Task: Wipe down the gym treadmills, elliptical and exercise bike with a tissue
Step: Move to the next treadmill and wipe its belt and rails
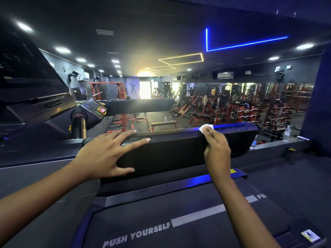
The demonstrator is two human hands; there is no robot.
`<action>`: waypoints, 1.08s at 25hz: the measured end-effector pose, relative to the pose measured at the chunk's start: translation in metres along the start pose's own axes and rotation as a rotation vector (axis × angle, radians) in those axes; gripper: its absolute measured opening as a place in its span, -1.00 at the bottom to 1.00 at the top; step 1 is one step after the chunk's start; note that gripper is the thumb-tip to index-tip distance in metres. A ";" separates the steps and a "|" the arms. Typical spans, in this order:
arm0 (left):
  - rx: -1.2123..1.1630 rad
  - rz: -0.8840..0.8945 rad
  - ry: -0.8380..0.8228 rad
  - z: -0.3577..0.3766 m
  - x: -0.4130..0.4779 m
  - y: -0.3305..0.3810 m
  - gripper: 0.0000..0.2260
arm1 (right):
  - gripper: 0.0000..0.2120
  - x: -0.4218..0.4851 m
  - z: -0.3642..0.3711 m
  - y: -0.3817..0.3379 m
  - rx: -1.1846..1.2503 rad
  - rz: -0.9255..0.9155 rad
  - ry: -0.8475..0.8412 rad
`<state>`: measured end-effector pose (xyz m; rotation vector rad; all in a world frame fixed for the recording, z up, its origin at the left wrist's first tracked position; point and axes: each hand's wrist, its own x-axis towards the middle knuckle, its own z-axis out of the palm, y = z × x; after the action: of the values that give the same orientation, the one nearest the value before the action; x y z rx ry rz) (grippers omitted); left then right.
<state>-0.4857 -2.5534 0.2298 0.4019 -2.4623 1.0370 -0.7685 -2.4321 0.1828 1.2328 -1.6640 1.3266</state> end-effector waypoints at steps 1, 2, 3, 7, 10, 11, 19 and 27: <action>0.000 0.001 -0.008 0.000 0.000 0.000 -0.24 | -0.49 -0.002 0.003 -0.012 0.030 -0.008 0.017; -0.003 0.002 -0.014 0.000 0.000 0.000 -0.24 | -0.48 -0.008 0.008 -0.029 0.066 -0.062 0.006; -0.015 0.006 -0.017 0.001 0.000 -0.001 -0.25 | -0.46 -0.017 0.015 -0.047 0.092 -0.136 -0.030; -0.071 0.017 -0.058 0.000 0.005 -0.005 -0.26 | -0.45 -0.035 0.025 -0.067 0.109 -0.293 -0.106; -0.069 0.032 -0.010 0.000 0.031 0.003 -0.30 | -0.36 -0.021 0.019 -0.035 0.072 -0.199 -0.044; -0.102 0.033 -0.003 0.000 0.043 0.007 -0.31 | -0.38 -0.018 0.017 -0.024 0.054 -0.158 -0.025; -0.228 0.138 -0.079 0.016 0.085 0.024 -0.33 | -0.49 0.002 0.010 0.007 0.082 0.020 0.094; -0.192 0.160 -0.025 0.024 0.080 0.028 -0.35 | -0.58 0.043 -0.006 0.016 -0.069 -0.226 -0.420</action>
<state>-0.5731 -2.5598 0.2377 0.1604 -2.6221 0.8499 -0.7981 -2.4366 0.2183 1.6861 -1.7649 0.9080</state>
